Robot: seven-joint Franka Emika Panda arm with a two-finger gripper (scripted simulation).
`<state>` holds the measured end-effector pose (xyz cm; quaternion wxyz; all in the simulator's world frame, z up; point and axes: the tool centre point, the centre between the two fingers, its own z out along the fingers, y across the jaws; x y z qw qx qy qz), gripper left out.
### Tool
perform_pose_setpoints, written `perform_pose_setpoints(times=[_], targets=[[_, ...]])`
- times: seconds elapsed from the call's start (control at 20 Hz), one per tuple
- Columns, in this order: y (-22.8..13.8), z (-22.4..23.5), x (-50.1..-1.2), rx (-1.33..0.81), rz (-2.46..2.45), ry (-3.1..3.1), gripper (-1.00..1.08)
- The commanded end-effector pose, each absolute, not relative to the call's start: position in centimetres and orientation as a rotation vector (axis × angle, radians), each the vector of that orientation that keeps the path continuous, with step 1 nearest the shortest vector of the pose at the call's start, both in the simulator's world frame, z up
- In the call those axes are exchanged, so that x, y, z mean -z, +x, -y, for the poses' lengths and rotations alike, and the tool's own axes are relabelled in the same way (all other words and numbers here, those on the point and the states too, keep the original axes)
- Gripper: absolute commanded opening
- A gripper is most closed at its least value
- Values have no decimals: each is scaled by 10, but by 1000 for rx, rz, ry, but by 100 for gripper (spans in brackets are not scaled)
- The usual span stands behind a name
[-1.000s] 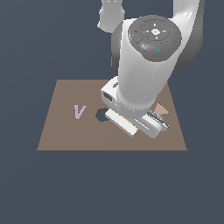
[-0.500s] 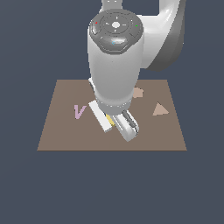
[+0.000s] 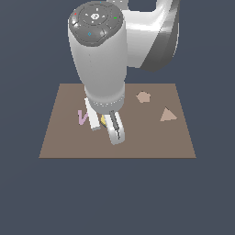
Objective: Insert a designated object into the corresponding slot on a board.
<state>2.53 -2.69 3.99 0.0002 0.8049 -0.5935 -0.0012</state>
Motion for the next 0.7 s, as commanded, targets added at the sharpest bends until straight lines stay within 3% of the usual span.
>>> perform_pose_setpoints(times=[0.0, 0.55, 0.6, 0.65], targets=[[23, 30, -40, 4, 1903, 2500, -100], [21, 31, -30, 2, 1919, 2488, -100], [21, 31, -30, 2, 1919, 2488, 100], [21, 31, -30, 2, 1919, 2488, 100]])
